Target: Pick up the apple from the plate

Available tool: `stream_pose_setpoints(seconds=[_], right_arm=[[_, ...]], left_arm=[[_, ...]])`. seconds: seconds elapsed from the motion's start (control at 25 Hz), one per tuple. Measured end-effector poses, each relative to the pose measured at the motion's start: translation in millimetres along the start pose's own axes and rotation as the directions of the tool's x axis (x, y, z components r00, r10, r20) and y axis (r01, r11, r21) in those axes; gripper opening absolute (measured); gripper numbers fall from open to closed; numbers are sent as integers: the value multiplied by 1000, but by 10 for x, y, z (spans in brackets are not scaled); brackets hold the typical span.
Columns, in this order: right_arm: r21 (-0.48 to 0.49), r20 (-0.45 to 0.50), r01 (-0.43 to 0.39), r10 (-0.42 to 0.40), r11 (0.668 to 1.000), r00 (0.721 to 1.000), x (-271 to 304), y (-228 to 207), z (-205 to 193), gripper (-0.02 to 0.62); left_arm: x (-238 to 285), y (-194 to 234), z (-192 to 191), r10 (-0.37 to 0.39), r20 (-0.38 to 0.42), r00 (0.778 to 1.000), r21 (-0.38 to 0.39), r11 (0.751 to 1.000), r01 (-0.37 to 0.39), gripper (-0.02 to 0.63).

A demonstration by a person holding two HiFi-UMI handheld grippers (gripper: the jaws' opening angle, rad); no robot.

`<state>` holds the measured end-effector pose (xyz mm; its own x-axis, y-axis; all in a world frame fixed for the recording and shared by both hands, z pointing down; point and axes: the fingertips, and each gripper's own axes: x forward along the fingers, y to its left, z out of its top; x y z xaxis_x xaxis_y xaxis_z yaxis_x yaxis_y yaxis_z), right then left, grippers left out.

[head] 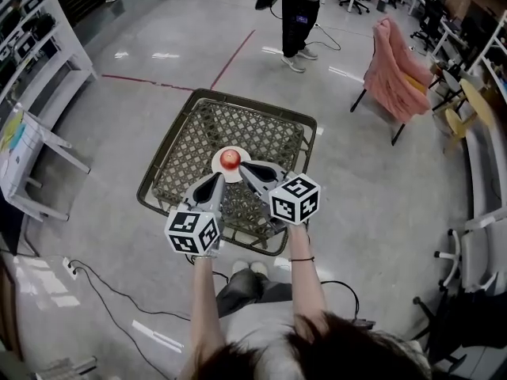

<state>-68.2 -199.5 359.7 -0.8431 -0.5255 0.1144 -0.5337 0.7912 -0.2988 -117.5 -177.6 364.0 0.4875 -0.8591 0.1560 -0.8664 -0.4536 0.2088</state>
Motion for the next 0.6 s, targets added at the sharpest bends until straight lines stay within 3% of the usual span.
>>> stream_pose_setpoints(seconds=[0.12,0.6], right_arm=[[30,-22,4,-3,1000,1000,54,-38,-115,9],[88,-46,28,-24,996,999,412,-371,-352,9]], left_arm=[[15,89,-48,15,8,1000,-17,1000,-15,11],[306,416,-441,-7,-93,996,-46,999,2,11]])
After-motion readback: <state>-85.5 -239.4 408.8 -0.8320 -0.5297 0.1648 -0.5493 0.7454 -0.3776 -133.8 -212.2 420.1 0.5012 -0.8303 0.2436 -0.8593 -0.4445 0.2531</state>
